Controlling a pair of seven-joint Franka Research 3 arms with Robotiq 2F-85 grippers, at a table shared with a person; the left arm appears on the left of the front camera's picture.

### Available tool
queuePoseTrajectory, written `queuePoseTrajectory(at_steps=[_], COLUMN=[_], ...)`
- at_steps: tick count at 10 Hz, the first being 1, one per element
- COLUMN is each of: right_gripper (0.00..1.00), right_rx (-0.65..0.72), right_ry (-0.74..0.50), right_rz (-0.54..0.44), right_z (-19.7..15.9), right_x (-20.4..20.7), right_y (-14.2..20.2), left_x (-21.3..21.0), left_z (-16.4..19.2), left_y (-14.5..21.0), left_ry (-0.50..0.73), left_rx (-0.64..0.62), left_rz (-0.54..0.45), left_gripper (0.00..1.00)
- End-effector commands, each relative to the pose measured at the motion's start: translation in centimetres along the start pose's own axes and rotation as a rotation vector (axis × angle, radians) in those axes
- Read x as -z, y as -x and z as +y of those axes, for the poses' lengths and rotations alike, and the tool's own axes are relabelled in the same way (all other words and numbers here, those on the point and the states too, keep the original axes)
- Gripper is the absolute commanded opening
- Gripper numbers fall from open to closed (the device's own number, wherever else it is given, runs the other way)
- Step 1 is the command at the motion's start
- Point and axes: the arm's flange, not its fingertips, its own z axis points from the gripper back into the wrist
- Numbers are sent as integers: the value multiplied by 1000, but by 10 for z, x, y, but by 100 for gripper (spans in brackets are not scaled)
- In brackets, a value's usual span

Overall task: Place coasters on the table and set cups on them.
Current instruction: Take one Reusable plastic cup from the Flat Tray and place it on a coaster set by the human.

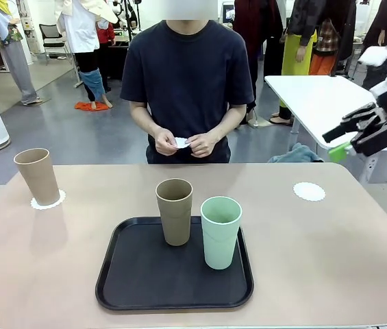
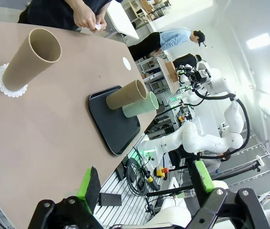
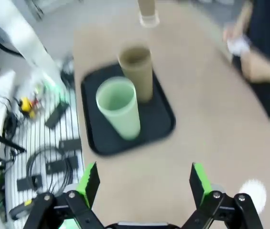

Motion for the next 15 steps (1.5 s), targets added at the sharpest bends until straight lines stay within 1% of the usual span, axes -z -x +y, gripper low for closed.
queuePoseTrajectory(at_steps=[1, 2, 3, 4, 5, 6, 7, 8, 11, 12, 13, 15], right_gripper=[100, 100, 100, 100, 100, 100, 100, 100, 100, 100, 100, 100], right_rx=[-199, -262, -275, -336, -360, -278, -140, -125, -153, -146, -157, -157], right_ry=[-349, -350, -325, -351, -373, -380, -309, -273, -269, -281, -258, -258], right_rz=[-525, -579, -603, -583, -535, -471, -342, -227, -164, -170, -181, -181], right_z=[-19, -26, -32, -32, -30, -35, -39, -37, -28, -24, -44, -44], right_x=[18, 29, 42, 60, 78, 97, 111, 121, 135, 132, 137, 137], right_y=[20, 35, 47, 59, 74, 86, 96, 104, 108, 104, 114, 114], left_x=[-2, -2, -2, -2, -2, -2, -2, -2, -2, -2, -2, -2], left_z=[-2, -2, -2, -2, -2, -2, -2, -2, -2, -2, -2, -2], left_y=[0, 0, 0, 0, 0, 0, 0, 0, 0, 0, 0, 0], left_ry=[-8, -8, -8, -8, -8, -8, -8, -8, -8, -8, -8, -8], left_rx=[-9, -9, -9, -9, -9, -9, -9, -9, -9, -9, -9, -9], left_rz=[-6, -6, -6, -6, -6, -6, -6, -6, -6, -6, -6, -6], left_gripper=[100, 100, 100, 100, 100, 100, 100, 100, 100, 100, 100, 100])
